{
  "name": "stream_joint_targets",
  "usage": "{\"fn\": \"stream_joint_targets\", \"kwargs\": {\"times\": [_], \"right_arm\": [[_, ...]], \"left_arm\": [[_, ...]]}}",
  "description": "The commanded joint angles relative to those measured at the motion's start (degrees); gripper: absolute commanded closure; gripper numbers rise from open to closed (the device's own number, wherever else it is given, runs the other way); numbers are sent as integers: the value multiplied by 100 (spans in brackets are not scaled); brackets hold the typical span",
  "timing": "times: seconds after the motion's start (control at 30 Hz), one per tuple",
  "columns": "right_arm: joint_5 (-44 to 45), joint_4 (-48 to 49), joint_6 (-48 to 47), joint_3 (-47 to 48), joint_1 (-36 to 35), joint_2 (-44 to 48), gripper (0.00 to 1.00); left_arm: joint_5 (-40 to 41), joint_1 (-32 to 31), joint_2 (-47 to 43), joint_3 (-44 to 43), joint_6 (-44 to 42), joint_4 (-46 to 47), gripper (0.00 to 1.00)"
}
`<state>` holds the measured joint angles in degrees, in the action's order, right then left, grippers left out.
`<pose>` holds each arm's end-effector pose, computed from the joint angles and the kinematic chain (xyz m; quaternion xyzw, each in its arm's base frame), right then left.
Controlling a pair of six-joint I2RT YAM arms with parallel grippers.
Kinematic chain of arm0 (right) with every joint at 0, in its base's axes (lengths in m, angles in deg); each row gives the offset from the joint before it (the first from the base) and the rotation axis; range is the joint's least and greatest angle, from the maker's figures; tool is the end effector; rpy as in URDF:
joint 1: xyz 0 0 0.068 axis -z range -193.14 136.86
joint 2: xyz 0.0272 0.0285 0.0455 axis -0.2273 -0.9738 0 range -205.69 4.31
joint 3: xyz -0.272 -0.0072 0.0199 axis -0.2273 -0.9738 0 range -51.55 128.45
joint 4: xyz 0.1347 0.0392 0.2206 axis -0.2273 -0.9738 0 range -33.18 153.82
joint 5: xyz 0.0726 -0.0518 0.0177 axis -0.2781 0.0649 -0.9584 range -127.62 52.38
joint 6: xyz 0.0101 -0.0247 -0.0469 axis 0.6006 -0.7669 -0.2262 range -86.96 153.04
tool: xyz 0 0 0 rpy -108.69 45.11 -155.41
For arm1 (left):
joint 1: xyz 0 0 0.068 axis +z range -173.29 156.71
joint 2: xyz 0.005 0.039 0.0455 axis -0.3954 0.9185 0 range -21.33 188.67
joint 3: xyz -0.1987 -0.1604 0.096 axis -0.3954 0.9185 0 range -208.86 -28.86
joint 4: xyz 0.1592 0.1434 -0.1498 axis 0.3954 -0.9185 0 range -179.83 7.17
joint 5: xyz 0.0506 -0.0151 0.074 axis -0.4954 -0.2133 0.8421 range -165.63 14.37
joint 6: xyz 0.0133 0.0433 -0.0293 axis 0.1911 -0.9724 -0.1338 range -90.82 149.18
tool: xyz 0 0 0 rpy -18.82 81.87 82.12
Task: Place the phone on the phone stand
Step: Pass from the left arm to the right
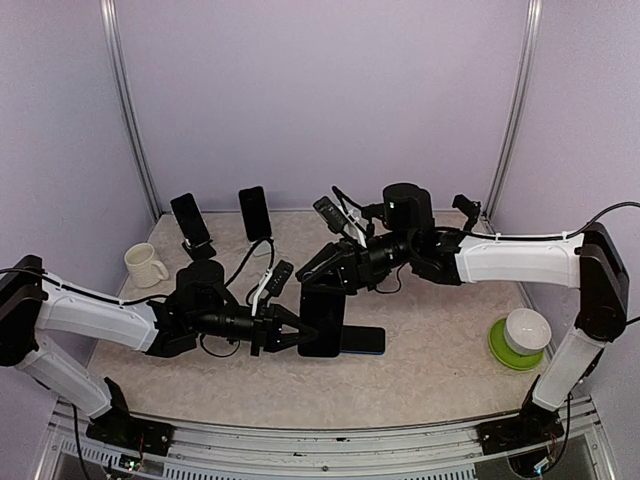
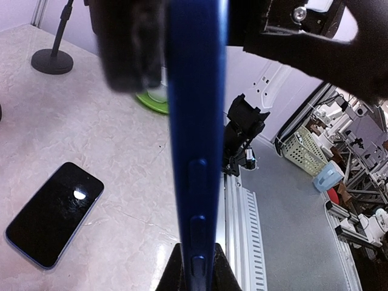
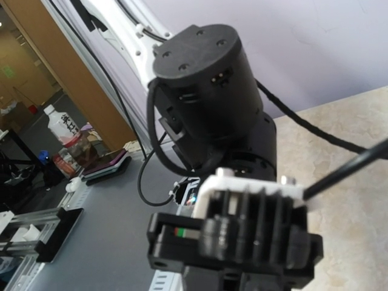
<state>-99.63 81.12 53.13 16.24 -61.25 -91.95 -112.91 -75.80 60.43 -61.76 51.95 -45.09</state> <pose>0.2316 0.3052 0.2943 -0.4776 0.5634 0.6347 0.2274 0.1587 -0.2424 0.2100 0.3840 0.6552 -0.5630 0.3259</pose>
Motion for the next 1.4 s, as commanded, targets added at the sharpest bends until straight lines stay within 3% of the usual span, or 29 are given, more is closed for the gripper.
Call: {"fn": "stream_joint_targets", "kwargs": {"times": [0.0,0.13,0.27,0.37,0.5,0.53,0.67,0.77,0.87,1.07,1.2,1.37], "right_arm": [[-125,-157,-123,174,-73,-92,61],[-81,-299,-218,190,-68,-116,66],[-101,-288,-186,173,-68,-140,77],[-154,-271,-150,193,-73,-176,100],[-204,-263,-58,232,-74,-213,100],[-224,-260,-43,234,-71,-217,100],[-242,-261,-41,253,-44,-156,100],[-180,-299,-46,250,30,-68,100],[-114,-399,-81,220,142,23,100],[208,-751,-190,-154,456,458,100],[478,-978,-218,-476,724,879,100],[1361,-1663,-599,-682,830,1492,100]], "left_arm": [[54,-31,-75,-89,-103,349,100],[147,-31,-149,-67,-119,348,100],[217,-31,-160,-49,-126,340,100],[250,-25,-181,-49,-128,341,100],[351,-22,-240,-56,-141,311,100],[402,-22,-270,-62,-141,282,94],[599,-22,-408,-46,-253,147,53],[740,-6,-530,-9,-338,65,32],[807,12,-666,35,-425,-7,3],[1100,66,-893,-79,-571,-388,1],[1732,195,-699,-617,-591,-1282,1],[2270,512,-428,-1155,-400,-1920,1]]}}
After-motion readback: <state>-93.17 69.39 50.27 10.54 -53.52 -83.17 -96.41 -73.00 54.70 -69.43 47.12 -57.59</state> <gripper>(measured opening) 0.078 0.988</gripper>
